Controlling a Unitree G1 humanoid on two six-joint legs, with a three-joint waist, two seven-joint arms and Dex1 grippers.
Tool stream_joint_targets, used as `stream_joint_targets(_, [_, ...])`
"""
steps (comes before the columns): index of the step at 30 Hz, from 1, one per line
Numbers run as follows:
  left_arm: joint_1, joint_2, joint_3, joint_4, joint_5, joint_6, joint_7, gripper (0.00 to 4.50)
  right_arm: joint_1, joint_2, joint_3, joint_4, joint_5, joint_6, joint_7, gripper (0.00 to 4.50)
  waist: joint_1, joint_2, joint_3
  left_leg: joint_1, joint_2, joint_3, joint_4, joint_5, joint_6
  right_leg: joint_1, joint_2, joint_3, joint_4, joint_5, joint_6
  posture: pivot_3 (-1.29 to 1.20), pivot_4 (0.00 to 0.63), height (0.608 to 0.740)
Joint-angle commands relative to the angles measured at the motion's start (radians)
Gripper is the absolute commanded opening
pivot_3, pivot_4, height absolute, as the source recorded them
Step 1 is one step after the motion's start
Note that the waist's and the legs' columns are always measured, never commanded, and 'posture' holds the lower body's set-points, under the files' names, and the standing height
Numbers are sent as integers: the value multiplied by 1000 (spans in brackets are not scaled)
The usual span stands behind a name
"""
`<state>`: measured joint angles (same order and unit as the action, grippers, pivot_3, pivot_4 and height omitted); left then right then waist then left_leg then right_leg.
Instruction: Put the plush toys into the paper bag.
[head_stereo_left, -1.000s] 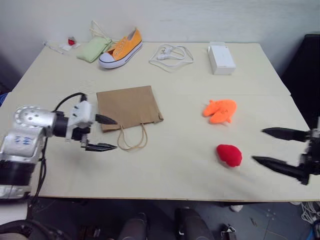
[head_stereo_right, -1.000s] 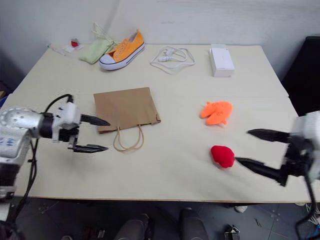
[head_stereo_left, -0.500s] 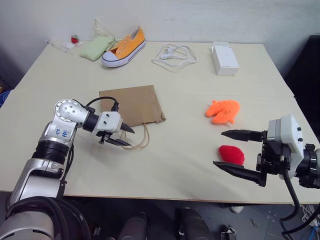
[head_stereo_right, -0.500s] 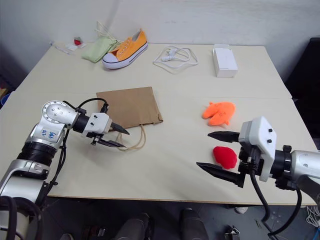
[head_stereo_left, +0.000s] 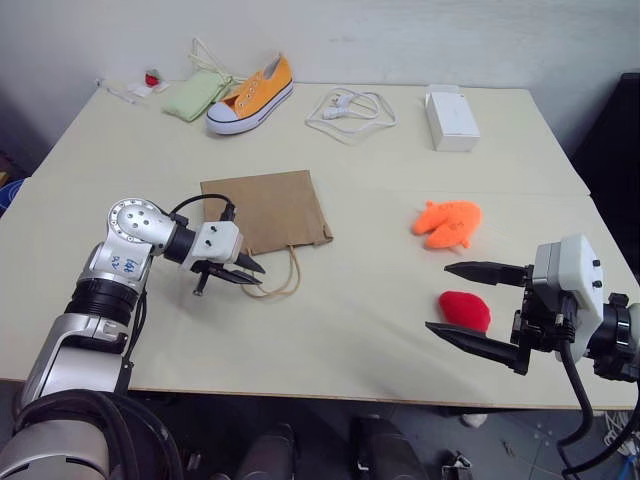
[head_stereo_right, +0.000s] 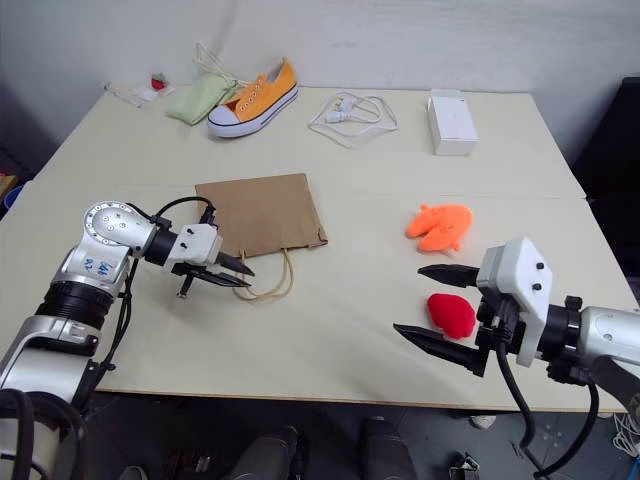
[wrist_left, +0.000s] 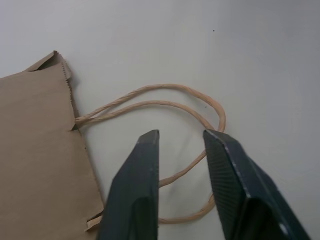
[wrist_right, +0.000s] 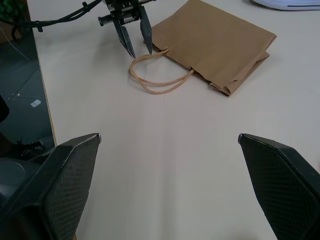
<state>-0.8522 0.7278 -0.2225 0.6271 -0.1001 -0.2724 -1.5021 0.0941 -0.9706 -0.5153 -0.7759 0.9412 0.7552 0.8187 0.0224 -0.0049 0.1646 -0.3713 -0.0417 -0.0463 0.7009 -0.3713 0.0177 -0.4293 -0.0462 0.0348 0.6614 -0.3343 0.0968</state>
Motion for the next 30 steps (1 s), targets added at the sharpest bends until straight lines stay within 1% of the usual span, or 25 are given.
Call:
stream_joint_targets(1, [-22, 32, -21, -55, -31, -5, -112, 2536, 4, 13, -7, -17, 3, -25, -10, 4500, -1, 0, 0, 0, 0, 0, 0, 0, 0, 0, 0, 0, 0, 0, 0, 0, 150, 740])
stream_joint_targets(3, [-19, 29, -34, -63, -18, -20, -112, 3180, 8, 18, -3, -19, 1, -29, -16, 4500, 0, 0, 0, 0, 0, 0, 0, 0, 0, 0, 0, 0, 0, 0, 0, 0, 150, 740])
stream_joint_targets(4, [-16, 26, -47, -66, -11, -30, -112, 3408, 13, 23, 0, -20, -2, -31, -20, 4500, 0, 0, 0, 0, 0, 0, 0, 0, 0, 0, 0, 0, 0, 0, 0, 0, 150, 740])
stream_joint_targets(10, [-50, -9, -87, -24, 25, -80, -77, 3408, 46, 42, -13, -39, 3, -33, -43, 4500, 2, -1, 0, 0, 0, 0, 0, 0, 0, 0, 0, 0, 0, 0, 0, 0, 150, 740])
stream_joint_targets(13, [-75, -24, -96, 27, 44, -106, -64, 2796, 48, 43, -28, -41, 16, -31, -53, 4500, 2, -2, 0, 0, 0, 0, 1, 0, 0, 0, 0, 0, 0, 0, 0, 0, 150, 740])
stream_joint_targets(19, [-97, -35, -111, 89, 61, -141, -78, 925, 37, 29, -41, -45, 45, -26, -61, 4500, -1, -2, 0, 0, 0, 0, 0, 0, 0, 0, 0, 0, 1, 0, 0, 0, 150, 740])
stream_joint_targets(20, [-98, -36, -112, 93, 61, -142, -79, 520, 36, 26, -43, -46, 48, -27, -60, 4500, -1, -2, 0, 0, 0, 0, 0, 0, 0, 0, 0, 0, 1, 0, 0, 0, 150, 740])
stream_joint_targets(22, [-96, -38, -112, 98, 62, -144, -83, 21, 32, 20, -44, -47, 55, -27, -61, 4500, 0, -2, 1, 0, 0, 0, 1, 0, 0, 0, 0, 0, 1, 0, 0, 0, 150, 740])
stream_joint_targets(27, [-88, -38, -99, 89, 38, -108, -97, 21, 16, 13, -35, -45, 61, -26, -64, 4500, 1, -2, 1, 0, 0, 0, 1, 0, 0, 0, 0, 0, 1, 0, 0, 0, 150, 740])
stream_joint_targets(30, [-106, -39, -72, 61, -48, 32, -112, 21, -3, 7, -11, -43, 62, -28, -62, 4500, 0, -2, 1, 0, 0, 0, 1, 0, 0, 0, 0, 0, 1, 0, 0, 0, 150, 740])
